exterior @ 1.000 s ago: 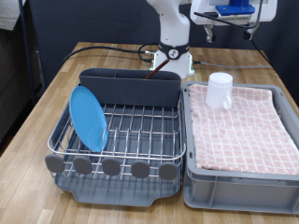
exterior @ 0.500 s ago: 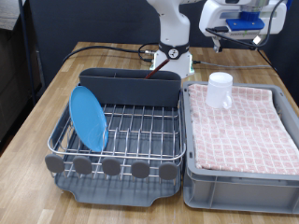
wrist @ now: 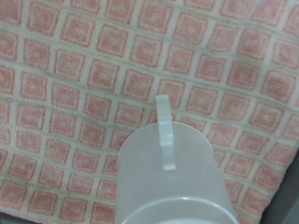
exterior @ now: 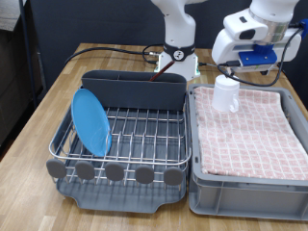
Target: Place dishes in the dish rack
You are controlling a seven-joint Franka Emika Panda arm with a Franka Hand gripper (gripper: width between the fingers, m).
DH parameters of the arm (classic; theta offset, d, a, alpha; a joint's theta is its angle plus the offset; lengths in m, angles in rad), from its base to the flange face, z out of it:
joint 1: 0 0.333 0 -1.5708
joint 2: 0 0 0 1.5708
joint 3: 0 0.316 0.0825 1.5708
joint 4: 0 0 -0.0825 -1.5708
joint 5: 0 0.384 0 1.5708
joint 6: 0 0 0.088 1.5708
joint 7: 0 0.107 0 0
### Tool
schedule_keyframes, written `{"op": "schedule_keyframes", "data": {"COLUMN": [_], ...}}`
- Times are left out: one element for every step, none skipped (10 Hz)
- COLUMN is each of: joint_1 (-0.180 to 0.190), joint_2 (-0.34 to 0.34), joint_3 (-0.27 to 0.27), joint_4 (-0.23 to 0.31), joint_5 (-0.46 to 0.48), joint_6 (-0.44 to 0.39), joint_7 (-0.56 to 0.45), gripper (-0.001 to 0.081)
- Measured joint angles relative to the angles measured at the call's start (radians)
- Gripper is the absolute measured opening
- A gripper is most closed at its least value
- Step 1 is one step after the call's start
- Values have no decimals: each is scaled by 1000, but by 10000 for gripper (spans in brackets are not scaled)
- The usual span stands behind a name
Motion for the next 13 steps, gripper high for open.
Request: {"op": "schedule_keyframes", "data": {"joint_1": [0, 0, 0, 0, 0, 0, 0, -1, -1, -2, -2, -2, -3], "joint_2": [20, 36, 49, 57, 63, 68, 71, 73, 76, 79, 82, 86, 92], "joint_3": [2, 4, 5, 5, 5, 5, 5, 4, 4, 3, 2, 1, -1], "joint_4": [2, 1, -2, -7, -15, -23, -32, -44, -54, -62, -70, -77, -83], "joint_5": [9, 14, 16, 20, 26, 30, 33, 33, 35, 38, 43, 46, 52], "joint_6": [2, 16, 30, 40, 52, 66, 78, 92, 102, 112, 121, 135, 150], "joint_7": [-5, -15, -21, -27, -33, -37, -39, -39, -42, -50, -60, -70, -78], "gripper": [802, 802, 802, 802, 802, 802, 802, 802, 802, 802, 802, 802, 802]}}
